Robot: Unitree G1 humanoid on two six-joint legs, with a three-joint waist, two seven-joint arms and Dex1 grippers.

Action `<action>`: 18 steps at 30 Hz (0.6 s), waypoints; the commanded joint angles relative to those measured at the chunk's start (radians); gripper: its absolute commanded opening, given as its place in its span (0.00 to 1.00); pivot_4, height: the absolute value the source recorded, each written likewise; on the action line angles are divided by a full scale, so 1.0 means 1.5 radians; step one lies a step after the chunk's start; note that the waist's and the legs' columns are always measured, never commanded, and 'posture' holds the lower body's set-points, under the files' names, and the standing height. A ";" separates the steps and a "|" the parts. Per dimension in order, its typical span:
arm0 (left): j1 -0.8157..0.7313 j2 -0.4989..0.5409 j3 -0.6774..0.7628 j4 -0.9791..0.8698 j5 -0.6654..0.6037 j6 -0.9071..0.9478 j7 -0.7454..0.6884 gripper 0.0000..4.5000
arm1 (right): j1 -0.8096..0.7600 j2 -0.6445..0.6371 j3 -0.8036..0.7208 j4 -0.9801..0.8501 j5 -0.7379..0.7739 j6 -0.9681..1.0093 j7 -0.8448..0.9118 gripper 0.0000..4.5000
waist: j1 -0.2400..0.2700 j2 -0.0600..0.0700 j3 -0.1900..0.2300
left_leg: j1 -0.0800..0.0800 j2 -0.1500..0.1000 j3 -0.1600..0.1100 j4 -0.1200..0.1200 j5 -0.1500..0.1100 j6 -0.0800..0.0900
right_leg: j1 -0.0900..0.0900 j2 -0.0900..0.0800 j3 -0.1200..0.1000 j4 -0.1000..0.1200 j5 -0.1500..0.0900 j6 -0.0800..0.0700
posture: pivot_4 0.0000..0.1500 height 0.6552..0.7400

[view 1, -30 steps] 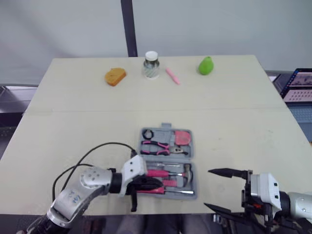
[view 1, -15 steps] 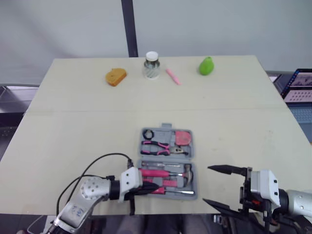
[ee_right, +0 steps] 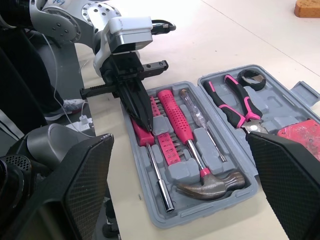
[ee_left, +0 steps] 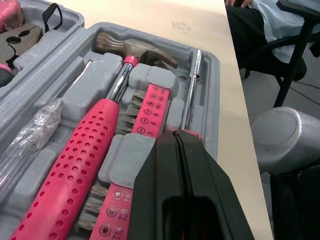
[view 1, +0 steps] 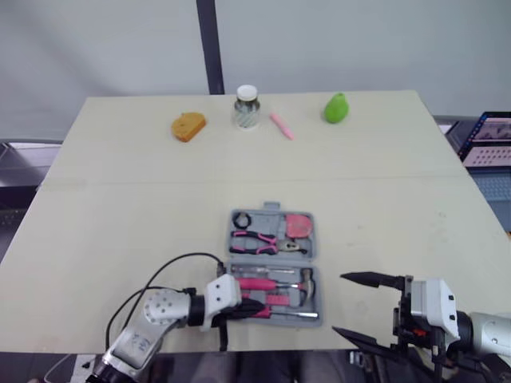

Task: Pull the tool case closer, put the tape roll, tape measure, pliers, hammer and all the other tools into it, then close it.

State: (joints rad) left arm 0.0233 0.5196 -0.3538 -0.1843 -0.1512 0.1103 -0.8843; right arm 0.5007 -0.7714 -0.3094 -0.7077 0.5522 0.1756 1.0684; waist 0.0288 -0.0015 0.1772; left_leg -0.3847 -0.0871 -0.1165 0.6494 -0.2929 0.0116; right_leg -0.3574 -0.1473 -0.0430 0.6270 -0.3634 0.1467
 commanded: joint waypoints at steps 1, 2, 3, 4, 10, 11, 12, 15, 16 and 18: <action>0.009 0.003 -0.017 0.017 0.023 0.007 0.000 0.01 | 0.004 -0.004 -0.008 -0.017 0.013 -0.003 0.005 1.00 | 0.000 0.000 -0.001 | 0.000 0.000 0.000 0.000 0.000 0.000 | 0.000 0.000 0.000 0.000 0.000 0.000 | 1.00 1.00; 0.009 0.003 -0.018 0.017 0.024 0.009 0.000 0.01 | 0.004 -0.004 -0.009 -0.016 0.014 -0.003 0.005 1.00 | 0.000 0.001 -0.001 | 0.000 0.000 0.000 0.000 0.000 0.000 | 0.000 0.000 0.000 0.000 0.000 0.000 | 1.00 1.00; 0.009 0.005 -0.019 0.016 0.027 0.013 0.001 0.01 | 0.003 -0.004 -0.009 -0.016 0.013 -0.003 0.006 1.00 | 0.000 0.001 -0.001 | 0.000 0.000 0.000 0.000 0.000 0.000 | 0.000 0.000 0.000 0.000 0.000 0.000 | 1.00 1.00; 0.011 0.007 -0.021 0.016 0.031 0.016 0.002 0.01 | 0.002 -0.005 -0.008 -0.015 0.014 -0.003 0.006 1.00 | 0.000 0.001 -0.001 | 0.000 0.000 0.000 0.000 0.000 0.000 | 0.000 0.000 0.000 0.000 0.000 0.000 | 1.00 1.00; 0.033 0.025 -0.028 0.024 0.058 0.021 0.014 0.01 | -0.003 -0.007 -0.007 -0.012 0.013 -0.003 0.007 1.00 | 0.000 0.001 -0.004 | 0.001 0.000 0.000 -0.001 0.000 0.000 | 0.001 0.000 0.000 0.000 0.000 0.000 | 1.00 1.00; 0.035 0.025 -0.028 0.025 0.059 0.021 0.016 0.01 | -0.004 -0.007 -0.007 -0.012 0.013 -0.003 0.007 1.00 | 0.000 0.002 -0.005 | 0.001 0.000 0.000 -0.001 0.000 0.000 | 0.001 0.000 0.000 0.000 0.000 0.000 | 1.00 1.00; 0.038 0.025 -0.029 0.032 0.063 0.019 0.020 0.01 | -0.004 -0.007 -0.007 -0.011 0.013 -0.003 0.007 1.00 | 0.000 0.002 -0.006 | 0.001 0.000 0.000 -0.001 0.000 0.000 | 0.001 0.000 0.000 -0.001 0.000 0.000 | 1.00 1.00; 0.041 0.025 -0.035 0.052 0.076 0.011 0.031 0.01 | -0.005 -0.007 -0.008 -0.009 0.013 -0.003 0.008 1.00 | 0.000 0.002 -0.006 | 0.005 0.000 0.000 -0.002 -0.001 0.000 | 0.004 0.000 0.000 -0.001 0.000 0.000 | 1.00 1.00; 0.042 0.025 -0.036 0.059 0.078 0.010 0.034 0.01 | -0.006 -0.008 -0.008 -0.008 0.013 -0.004 0.009 1.00 | 0.000 0.003 -0.007 | 0.007 0.000 0.000 -0.002 -0.001 0.000 | 0.006 0.000 0.000 -0.002 0.000 0.000 | 1.00 1.00; 0.045 0.027 -0.039 0.071 0.084 0.004 0.038 0.01 | -0.008 -0.009 -0.010 -0.006 0.013 -0.003 0.009 1.00 | 0.000 0.004 -0.009 | 0.011 0.002 0.001 -0.002 -0.003 0.000 | 0.011 0.001 -0.001 -0.005 0.000 0.000 | 1.00 1.00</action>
State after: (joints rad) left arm 0.0487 0.5311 -0.3809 -0.1777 -0.0970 0.0833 -0.8381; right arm 0.4877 -0.7758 -0.3096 -0.7049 0.5524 0.1759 1.0712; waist 0.0290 0.0048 0.1644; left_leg -0.3683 -0.0839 -0.1155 0.6462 -0.2986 0.0123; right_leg -0.3399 -0.1455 -0.0438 0.6188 -0.3641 0.1468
